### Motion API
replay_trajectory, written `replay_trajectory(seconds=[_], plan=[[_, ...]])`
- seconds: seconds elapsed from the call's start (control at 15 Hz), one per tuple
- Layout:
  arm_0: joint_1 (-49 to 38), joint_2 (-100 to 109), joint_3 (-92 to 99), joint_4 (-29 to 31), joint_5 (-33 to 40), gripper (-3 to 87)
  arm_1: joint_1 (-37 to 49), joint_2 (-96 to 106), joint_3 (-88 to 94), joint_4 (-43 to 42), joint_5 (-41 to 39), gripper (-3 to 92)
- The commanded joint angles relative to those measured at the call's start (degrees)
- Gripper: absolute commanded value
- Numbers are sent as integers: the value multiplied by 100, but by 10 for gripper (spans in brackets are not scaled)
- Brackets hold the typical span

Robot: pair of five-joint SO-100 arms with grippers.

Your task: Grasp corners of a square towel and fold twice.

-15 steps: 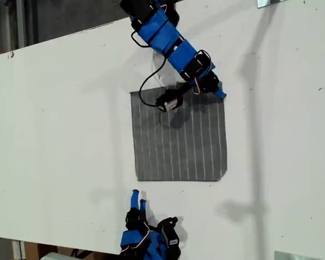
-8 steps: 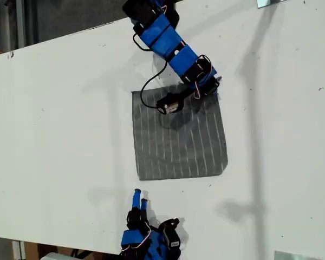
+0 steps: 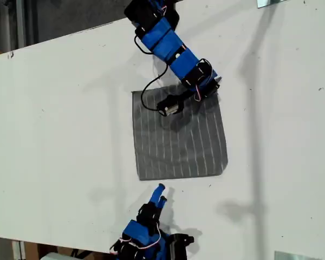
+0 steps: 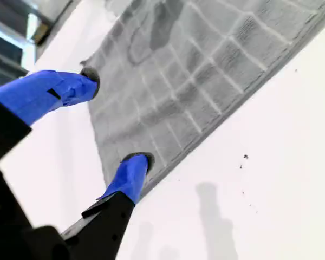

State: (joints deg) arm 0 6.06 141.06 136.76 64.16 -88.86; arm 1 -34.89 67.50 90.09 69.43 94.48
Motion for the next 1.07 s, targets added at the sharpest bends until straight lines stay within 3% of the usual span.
replay_trajectory(seconds=[0.0, 0.07, 0.2, 0.33, 0.73, 1.0], plan=[[817, -3428, -1494, -369, -686, 267, 141, 9, -149, 88, 62, -1], [1204, -4351, -2048, -132, -1213, 271, 132, -18, -141, 88, 62, -1], [1881, -5941, -3674, 984, -2118, 291, 114, -114, -114, 62, 70, -1], [2197, -6732, -4834, 1600, -2320, 302, 141, -149, -114, 35, 53, -1], [2224, -8279, -7523, 1679, -1046, 305, 158, -202, -114, 44, 44, -1], [2136, -8613, -7761, 1046, -527, 303, 149, -202, -105, 79, 53, -1]])
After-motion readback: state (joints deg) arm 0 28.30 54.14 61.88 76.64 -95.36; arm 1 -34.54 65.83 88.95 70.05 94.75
